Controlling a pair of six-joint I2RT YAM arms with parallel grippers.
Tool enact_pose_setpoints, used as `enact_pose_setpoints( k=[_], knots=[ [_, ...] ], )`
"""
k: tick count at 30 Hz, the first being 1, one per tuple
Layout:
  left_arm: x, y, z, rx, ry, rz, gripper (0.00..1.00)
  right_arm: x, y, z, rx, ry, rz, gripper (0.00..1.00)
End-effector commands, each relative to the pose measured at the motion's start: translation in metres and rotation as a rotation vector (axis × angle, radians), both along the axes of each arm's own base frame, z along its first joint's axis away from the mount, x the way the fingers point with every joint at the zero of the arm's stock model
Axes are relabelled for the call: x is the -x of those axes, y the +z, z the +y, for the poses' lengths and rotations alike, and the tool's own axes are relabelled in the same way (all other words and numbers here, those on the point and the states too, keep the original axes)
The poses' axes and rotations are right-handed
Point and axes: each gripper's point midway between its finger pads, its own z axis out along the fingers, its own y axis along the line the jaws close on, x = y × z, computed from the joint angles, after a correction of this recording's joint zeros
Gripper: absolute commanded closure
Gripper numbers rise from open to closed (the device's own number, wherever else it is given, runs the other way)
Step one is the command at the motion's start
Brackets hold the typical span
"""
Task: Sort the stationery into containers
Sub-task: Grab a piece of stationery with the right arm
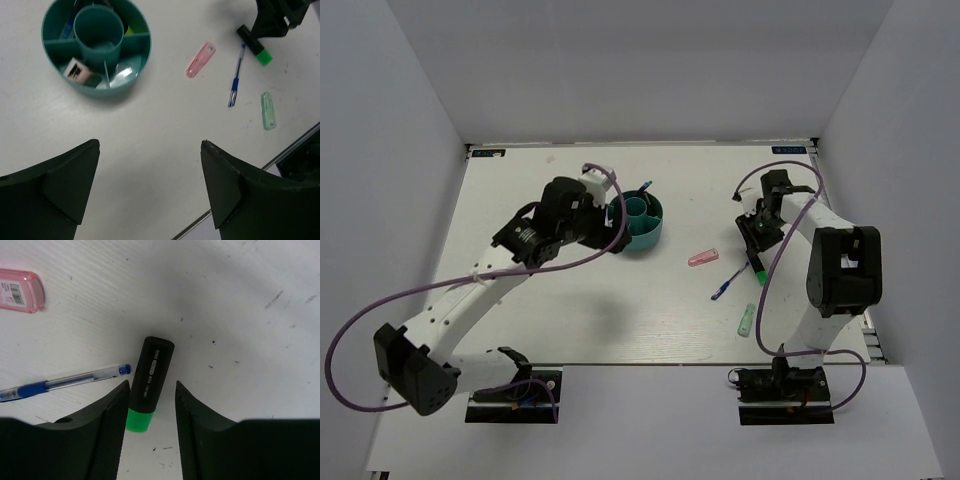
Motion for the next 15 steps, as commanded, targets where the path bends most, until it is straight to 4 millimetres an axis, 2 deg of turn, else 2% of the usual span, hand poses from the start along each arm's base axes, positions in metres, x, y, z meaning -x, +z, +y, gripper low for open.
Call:
enact_pose_setpoints(
  k=[1, 3, 4, 10, 11, 15],
  knots=[
    [0.031, -0.018, 0.028, -0.045, 0.029, 0.057, 0.07, -0.013, -0.003, 0.004, 0.028, 0.0, 0.001, 0.54],
    [0.041, -0.033, 0.036, -0.07, 0.033, 0.088, 0.07, -0.017, -0.002, 0.005, 0.03, -0.007, -0.001, 0.54],
    [0.047, -0.029, 0.043, -0.07, 0.039, 0.076, 0.07, -0.016, -0.006, 0.007, 0.034, 0.0, 0.012, 0.54],
    [0.073, -0.045, 0.068, -0.118, 0.045, 0.086, 0.06, -0.017, -0.015, 0.006, 0.076, 0.003, 0.022, 0.51],
    [0.077, -0.049, 0.072, -0.127, 0.047, 0.095, 0.06, -0.014, -0.019, -0.001, 0.116, -0.003, 0.028, 0.51],
    [0.085, -0.053, 0.081, -0.135, 0.054, 0.087, 0.06, -0.011, -0.029, -0.006, 0.149, 0.002, 0.043, 0.51]
  ],
)
